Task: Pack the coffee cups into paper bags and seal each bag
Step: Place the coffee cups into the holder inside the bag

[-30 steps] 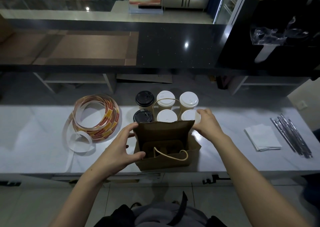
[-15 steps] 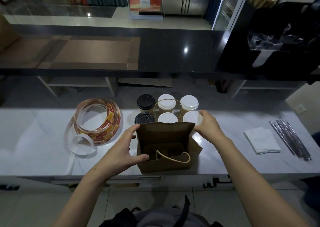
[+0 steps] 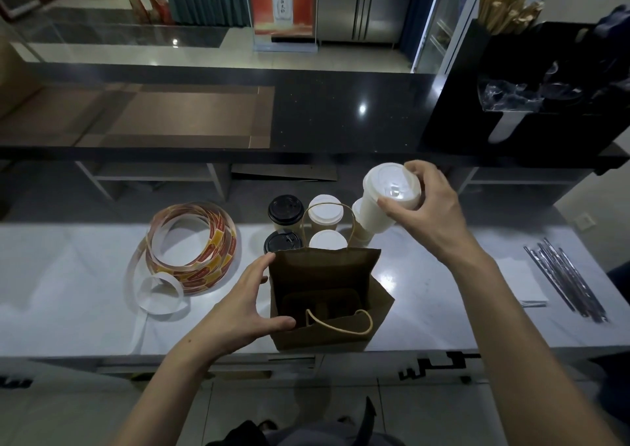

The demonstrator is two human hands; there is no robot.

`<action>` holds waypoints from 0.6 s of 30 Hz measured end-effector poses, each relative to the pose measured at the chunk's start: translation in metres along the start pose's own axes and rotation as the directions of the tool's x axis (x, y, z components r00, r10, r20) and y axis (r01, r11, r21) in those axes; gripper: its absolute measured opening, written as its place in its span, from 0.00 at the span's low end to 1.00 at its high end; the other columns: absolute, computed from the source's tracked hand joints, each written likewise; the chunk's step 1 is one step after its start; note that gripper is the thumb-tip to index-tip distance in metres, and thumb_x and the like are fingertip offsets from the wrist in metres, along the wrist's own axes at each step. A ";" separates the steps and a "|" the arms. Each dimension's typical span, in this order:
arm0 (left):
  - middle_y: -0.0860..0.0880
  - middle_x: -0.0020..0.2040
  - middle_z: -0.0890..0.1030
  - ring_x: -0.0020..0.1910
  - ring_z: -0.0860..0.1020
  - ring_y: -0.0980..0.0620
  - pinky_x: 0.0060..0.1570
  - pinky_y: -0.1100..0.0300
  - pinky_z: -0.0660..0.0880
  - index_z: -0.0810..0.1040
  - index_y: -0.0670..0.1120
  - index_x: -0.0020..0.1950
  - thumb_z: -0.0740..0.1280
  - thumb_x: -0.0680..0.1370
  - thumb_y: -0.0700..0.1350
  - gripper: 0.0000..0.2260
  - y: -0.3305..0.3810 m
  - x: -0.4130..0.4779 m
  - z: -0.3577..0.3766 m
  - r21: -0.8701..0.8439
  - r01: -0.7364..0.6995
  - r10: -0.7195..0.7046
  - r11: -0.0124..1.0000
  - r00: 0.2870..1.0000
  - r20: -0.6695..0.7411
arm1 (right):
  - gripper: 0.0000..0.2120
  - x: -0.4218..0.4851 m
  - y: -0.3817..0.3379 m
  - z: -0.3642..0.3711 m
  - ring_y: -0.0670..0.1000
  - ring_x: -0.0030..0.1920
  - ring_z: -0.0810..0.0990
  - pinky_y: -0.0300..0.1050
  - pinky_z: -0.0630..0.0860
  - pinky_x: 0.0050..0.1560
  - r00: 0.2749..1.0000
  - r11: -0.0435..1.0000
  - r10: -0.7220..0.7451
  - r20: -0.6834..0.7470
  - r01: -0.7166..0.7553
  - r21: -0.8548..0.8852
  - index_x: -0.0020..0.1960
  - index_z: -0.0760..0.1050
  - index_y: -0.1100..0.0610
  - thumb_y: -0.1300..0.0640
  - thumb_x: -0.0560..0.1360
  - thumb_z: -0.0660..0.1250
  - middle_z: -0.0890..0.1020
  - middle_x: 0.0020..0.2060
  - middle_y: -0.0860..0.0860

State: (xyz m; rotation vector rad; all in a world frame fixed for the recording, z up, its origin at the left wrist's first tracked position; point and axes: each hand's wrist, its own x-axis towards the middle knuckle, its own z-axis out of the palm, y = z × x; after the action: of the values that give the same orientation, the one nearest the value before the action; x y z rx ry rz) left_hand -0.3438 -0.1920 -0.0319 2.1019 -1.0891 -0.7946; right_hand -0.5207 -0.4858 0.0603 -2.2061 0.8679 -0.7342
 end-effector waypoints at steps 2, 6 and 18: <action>0.60 0.83 0.52 0.79 0.62 0.53 0.73 0.48 0.70 0.50 0.64 0.82 0.81 0.68 0.61 0.53 0.001 0.000 0.000 -0.002 0.002 -0.002 1.000 1.000 0.005 | 0.35 -0.001 -0.016 -0.008 0.50 0.61 0.75 0.52 0.81 0.59 0.999 0.998 -0.047 -0.011 0.048 0.030 0.70 0.69 0.47 0.35 0.68 0.74 0.73 0.62 0.46; 0.61 0.84 0.50 0.79 0.61 0.53 0.74 0.48 0.70 0.48 0.65 0.82 0.81 0.68 0.61 0.54 0.001 0.001 0.002 0.008 0.007 -0.007 1.000 1.000 0.013 | 0.34 -0.006 -0.040 -0.019 0.48 0.61 0.76 0.45 0.81 0.56 0.993 0.989 -0.118 -0.005 0.118 0.089 0.70 0.69 0.46 0.33 0.69 0.72 0.75 0.62 0.46; 0.61 0.84 0.47 0.80 0.61 0.53 0.74 0.48 0.69 0.45 0.64 0.82 0.82 0.69 0.59 0.55 0.002 0.001 0.004 0.020 0.026 -0.027 0.999 1.000 0.014 | 0.36 -0.021 -0.073 -0.027 0.46 0.61 0.77 0.30 0.76 0.53 0.976 0.956 -0.216 0.038 0.204 0.209 0.70 0.70 0.50 0.34 0.68 0.70 0.76 0.61 0.47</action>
State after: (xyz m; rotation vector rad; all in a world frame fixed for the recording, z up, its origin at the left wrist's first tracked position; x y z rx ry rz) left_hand -0.3469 -0.1942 -0.0332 2.1338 -1.0829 -0.8164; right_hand -0.5245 -0.4379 0.1254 -2.1428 0.5070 -0.8136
